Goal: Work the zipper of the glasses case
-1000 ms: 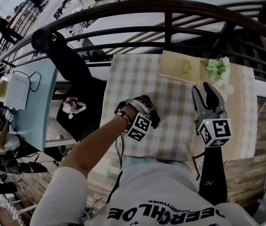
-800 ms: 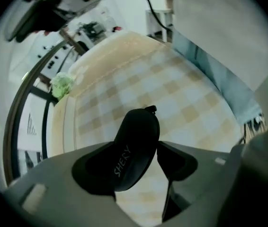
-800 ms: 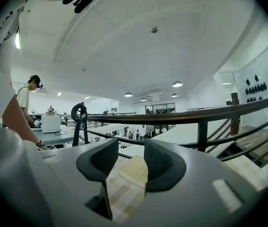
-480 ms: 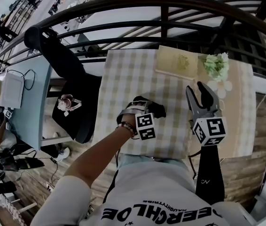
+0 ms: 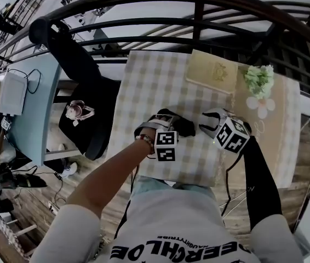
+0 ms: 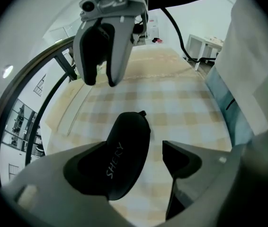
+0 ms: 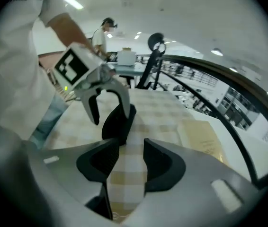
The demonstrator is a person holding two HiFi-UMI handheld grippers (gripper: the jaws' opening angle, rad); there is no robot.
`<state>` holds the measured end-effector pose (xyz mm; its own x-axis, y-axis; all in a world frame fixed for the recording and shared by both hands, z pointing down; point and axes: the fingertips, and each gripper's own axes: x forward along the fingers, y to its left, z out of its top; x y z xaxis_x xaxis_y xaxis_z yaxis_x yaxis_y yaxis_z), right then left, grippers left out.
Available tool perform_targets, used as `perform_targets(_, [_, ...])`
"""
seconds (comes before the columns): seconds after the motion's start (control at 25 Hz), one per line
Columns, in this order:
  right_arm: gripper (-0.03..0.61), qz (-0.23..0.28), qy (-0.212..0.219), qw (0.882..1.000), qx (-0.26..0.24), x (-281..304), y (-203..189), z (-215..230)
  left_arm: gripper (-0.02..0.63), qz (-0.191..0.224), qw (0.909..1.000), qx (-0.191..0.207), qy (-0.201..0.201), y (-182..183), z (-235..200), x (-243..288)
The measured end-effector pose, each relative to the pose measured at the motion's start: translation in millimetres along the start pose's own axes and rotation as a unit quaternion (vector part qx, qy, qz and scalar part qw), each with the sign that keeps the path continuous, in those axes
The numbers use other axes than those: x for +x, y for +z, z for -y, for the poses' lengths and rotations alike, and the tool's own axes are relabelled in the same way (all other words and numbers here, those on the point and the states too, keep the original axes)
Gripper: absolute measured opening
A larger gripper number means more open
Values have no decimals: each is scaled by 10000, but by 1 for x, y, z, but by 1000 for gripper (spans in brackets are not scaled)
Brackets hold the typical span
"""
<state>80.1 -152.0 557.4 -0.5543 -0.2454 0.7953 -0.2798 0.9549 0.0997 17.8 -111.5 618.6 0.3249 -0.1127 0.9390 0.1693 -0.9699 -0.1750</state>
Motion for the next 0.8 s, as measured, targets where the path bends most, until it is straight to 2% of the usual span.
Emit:
perform_targets(0.16, [183, -295, 805, 9938, -704, 35, -9, -15, 367, 177, 9995, -215, -143, 2, -1, -2])
perform_targets(0.28, [179, -752, 1187, 9805, -1376, 53, -27, -22, 367, 288, 9985, -429, -196, 4, -1, -3])
perform_targets(0.4, [163, -1028, 1313, 9675, -1901, 67, -38, -19, 366, 365, 9976, -533, -239, 6, -2, -4])
perform_targets(0.6, [138, -991, 1411, 9514, -2550, 83, -33, -19, 366, 453, 9966, -621, -293, 8, -3, -5])
perform_targets(0.72, [99, -1042, 1606, 9427, -2734, 84, -35, -25, 366, 453, 9968, -617, -235, 8, -7, -3])
perform_targets(0.76, [61, -1022, 1613, 9425, -2742, 84, -36, -27, 365, 445, 9969, -607, -207, 8, -8, -2])
perform_targets(0.8, [58, -977, 1580, 9442, -2721, 84, -37, -28, 365, 438, 9970, -603, -185, 7, -9, -2])
